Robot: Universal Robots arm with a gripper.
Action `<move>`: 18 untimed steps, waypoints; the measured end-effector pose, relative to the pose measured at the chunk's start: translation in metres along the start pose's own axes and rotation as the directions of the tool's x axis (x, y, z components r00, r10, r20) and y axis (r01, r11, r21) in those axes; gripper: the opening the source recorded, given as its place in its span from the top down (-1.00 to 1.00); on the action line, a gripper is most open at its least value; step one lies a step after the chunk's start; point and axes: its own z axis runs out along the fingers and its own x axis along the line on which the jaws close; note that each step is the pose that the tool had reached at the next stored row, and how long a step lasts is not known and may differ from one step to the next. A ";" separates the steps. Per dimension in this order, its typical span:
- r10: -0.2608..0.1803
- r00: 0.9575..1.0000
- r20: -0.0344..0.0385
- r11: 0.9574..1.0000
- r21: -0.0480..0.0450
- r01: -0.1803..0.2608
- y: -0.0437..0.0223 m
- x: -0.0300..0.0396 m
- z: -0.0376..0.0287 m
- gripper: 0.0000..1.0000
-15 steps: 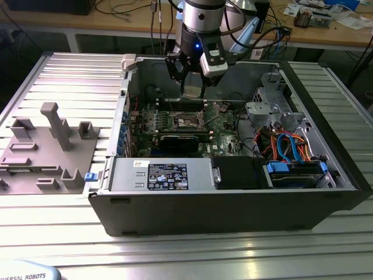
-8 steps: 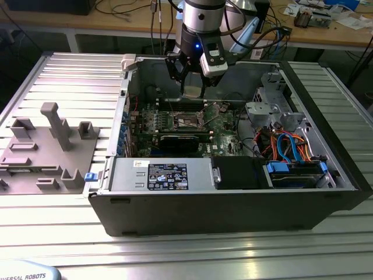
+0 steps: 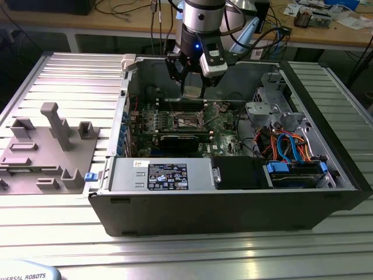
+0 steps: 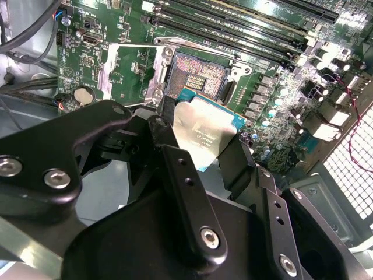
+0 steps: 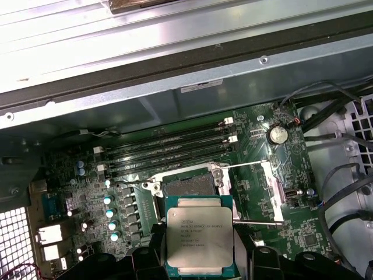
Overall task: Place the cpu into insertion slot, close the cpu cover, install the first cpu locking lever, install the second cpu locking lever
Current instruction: 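Place the cpu into insertion slot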
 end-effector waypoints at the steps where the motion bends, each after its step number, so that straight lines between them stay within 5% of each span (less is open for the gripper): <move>1: 0.000 1.000 0.000 1.000 0.000 0.000 0.0000 0.0000 0.0000 -0.08; 18: 0.047 0.999 0.003 0.999 -0.001 -0.047 -0.0001 0.0000 0.0011 -0.08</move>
